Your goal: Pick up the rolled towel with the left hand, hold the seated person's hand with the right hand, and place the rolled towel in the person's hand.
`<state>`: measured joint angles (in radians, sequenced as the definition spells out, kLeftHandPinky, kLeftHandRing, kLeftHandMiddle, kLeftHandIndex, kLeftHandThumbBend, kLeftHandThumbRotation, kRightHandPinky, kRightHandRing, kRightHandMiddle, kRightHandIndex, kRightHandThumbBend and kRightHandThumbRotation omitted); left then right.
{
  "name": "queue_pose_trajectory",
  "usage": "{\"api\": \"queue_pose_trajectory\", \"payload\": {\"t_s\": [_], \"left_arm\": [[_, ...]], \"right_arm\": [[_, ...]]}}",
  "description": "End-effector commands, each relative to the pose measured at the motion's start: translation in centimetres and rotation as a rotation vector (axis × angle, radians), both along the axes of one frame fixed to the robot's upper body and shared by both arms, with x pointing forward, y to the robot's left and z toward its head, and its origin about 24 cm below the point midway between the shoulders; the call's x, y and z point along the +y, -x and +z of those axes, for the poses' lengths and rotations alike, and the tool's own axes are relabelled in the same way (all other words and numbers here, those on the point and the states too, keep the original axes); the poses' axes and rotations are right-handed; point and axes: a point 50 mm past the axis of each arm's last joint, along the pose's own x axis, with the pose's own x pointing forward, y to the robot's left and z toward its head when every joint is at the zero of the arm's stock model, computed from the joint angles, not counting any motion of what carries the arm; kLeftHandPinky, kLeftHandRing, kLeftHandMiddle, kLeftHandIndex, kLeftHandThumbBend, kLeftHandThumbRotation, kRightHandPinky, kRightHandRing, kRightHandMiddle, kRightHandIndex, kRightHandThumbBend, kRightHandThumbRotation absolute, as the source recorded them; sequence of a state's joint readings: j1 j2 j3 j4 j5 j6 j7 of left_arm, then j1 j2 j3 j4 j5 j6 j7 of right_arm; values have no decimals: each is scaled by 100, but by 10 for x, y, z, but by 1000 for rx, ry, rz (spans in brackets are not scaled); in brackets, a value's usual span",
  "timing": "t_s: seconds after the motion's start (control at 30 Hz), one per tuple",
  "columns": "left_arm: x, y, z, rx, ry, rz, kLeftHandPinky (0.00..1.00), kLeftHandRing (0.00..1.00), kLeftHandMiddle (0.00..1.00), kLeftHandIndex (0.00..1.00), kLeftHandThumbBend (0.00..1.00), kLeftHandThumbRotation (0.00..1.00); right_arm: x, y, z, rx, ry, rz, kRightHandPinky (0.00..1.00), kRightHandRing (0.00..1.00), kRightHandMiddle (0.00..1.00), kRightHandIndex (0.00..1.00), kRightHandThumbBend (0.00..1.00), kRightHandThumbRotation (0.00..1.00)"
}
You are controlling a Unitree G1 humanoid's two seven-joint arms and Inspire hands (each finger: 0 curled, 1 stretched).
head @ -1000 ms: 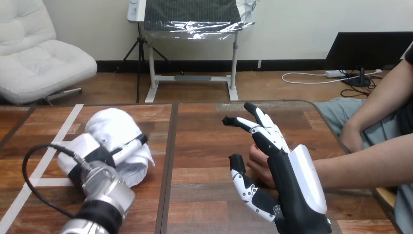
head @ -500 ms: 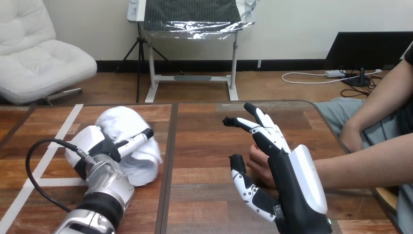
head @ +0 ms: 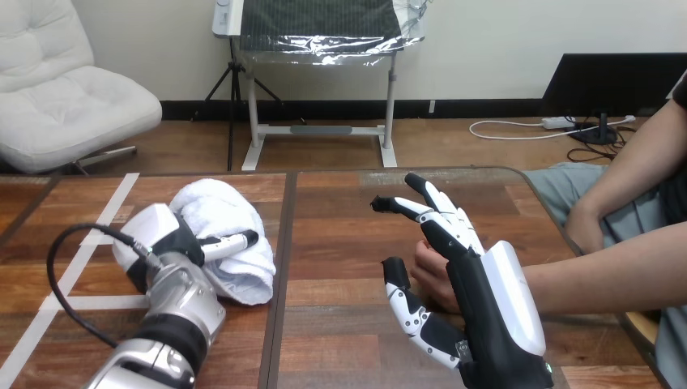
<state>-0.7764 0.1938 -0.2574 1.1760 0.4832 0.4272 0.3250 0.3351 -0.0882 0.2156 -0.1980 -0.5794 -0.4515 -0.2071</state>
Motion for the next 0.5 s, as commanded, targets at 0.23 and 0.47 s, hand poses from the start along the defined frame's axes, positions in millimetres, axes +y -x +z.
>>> {"api": "queue_pose_trajectory", "payload": {"t_s": [0.23,0.47], "left_arm": [[-15,-7,6,-26,-10,-50,29,36,45,50,74,1],[-13,-4,2,-26,-23,-49,29,35,44,49,72,0]], "right_arm": [[-2,-8,23,-114,1,-2,100,95,94,77,19,0],[-3,-8,23,-117,6,-2,100,95,93,77,19,0]]}}
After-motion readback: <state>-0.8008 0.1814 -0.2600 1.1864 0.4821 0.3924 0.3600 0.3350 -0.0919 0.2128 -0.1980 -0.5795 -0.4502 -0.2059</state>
